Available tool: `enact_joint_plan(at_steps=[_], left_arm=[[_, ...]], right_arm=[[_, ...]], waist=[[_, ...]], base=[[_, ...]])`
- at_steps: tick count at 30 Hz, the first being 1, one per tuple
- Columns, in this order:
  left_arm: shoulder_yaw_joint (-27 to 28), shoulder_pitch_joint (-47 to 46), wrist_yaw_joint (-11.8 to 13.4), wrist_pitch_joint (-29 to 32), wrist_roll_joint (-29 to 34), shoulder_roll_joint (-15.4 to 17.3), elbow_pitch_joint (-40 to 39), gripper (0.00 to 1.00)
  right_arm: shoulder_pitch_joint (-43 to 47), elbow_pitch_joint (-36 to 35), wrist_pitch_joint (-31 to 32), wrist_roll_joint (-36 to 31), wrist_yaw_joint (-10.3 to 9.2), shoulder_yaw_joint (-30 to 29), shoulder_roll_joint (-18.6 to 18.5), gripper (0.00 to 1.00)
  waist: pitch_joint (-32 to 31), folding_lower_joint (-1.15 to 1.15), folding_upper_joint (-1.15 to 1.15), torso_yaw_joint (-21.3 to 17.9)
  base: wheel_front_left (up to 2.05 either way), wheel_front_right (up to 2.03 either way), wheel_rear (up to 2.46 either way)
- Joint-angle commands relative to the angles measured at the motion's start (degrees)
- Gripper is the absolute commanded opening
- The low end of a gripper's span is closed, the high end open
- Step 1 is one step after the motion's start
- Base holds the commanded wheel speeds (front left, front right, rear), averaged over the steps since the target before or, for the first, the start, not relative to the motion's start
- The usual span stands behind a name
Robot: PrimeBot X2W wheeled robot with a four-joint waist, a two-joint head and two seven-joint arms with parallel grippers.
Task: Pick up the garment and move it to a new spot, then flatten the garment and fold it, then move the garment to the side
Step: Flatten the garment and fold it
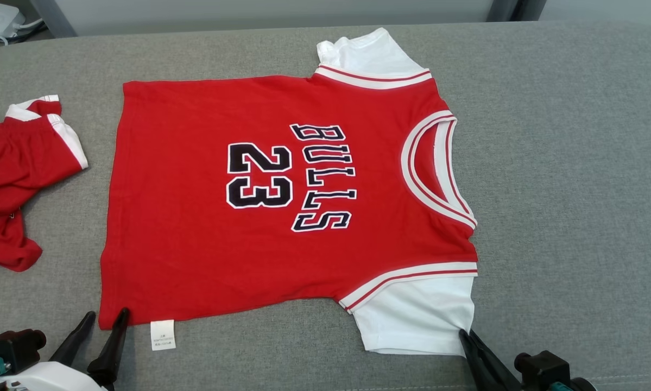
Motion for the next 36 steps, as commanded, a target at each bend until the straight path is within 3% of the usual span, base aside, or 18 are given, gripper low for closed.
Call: enact_joint_plan(at_steps=[1,7,9,10,21,36], left_arm=[[2.04,-1.89,-0.06,-0.52,0.14,2.45,-0.64,1.00],[0.42,-2.24,-0.06,-0.52,-0.57,2.77,0.73,1.00],[-0.48,-2.53,-0.06,-0.52,-0.80,2.91,0.93,0.39],[-0.84,-2.65,-0.06,-0.52,-0.89,3.00,0.90,0.00],[-1.58,-0.83,-0.06,-0.52,0.59,4.84,-1.13,0.00],[-4.72,-0.27,-0.06,-0.52,2.40,5.25,6.22,0.00]], right_arm=[[-0.04,-1.31,0.00,0.08,-0.09,1.66,-0.54,0.00],[-0.50,-1.72,-0.04,-0.01,-0.09,2.22,-0.54,0.00],[-0.60,-1.93,-0.04,-0.15,-0.09,2.18,-0.54,0.00],[-0.61,-2.06,-0.01,-0.25,-0.09,2.15,-0.54,0.00],[-0.18,-3.52,5.22,-1.58,-0.09,3.92,-0.54,0.00],[3.48,-6.38,16.57,0.24,-0.09,7.60,-1.78,0.00]], waist=[[0.06,0.00,0.00,-0.09],[0.75,0.00,0.00,-0.90],[0.94,0.00,0.00,-1.10],[0.96,0.00,0.00,-1.17],[-1.35,0.00,0.00,-0.76],[-5.97,0.00,0.00,-0.43]], base=[[0.00,0.00,0.00],[0.00,0.00,0.00],[0.00,0.00,0.00],[0.00,0.00,0.00],[0.00,0.00,0.00],[0.00,0.00,0.00]])
